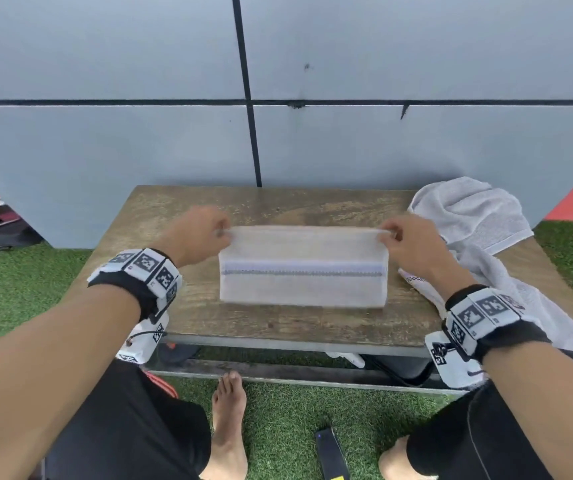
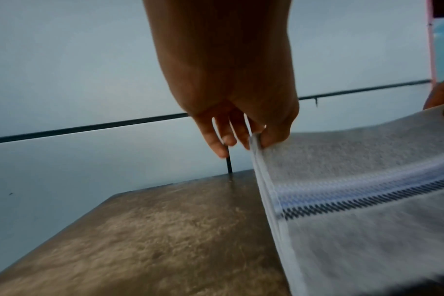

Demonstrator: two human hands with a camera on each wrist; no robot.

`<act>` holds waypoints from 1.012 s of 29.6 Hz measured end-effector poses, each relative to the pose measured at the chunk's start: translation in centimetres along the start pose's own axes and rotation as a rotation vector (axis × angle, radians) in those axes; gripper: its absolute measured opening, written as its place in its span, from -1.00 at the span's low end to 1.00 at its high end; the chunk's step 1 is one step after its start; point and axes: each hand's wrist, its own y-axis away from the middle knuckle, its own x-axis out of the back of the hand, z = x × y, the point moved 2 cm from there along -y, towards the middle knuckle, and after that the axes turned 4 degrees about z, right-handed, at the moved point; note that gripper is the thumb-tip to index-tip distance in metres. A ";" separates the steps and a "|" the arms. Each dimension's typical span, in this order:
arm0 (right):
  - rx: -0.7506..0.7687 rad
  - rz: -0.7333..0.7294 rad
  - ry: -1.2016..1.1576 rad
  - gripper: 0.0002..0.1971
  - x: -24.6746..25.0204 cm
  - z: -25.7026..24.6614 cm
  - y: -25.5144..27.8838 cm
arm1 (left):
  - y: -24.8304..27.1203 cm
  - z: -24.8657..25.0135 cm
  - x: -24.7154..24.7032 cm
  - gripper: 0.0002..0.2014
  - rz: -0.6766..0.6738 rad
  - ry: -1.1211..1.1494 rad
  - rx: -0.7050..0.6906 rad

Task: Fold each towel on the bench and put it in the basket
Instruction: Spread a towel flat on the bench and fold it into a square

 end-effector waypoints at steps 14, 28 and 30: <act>-0.163 -0.270 -0.006 -0.71 -3.7 3.5 6.4 | 5.6 -1.3 -6.9 -0.69 -0.190 0.128 0.158; -0.345 -0.153 0.082 -0.57 -4.9 3.6 6.9 | 5.2 -0.6 -8.3 -0.57 -0.169 0.096 0.385; -0.362 -0.159 0.039 -0.56 -4.6 3.7 6.8 | 5.2 -0.8 -8.0 -0.57 -0.137 0.111 0.384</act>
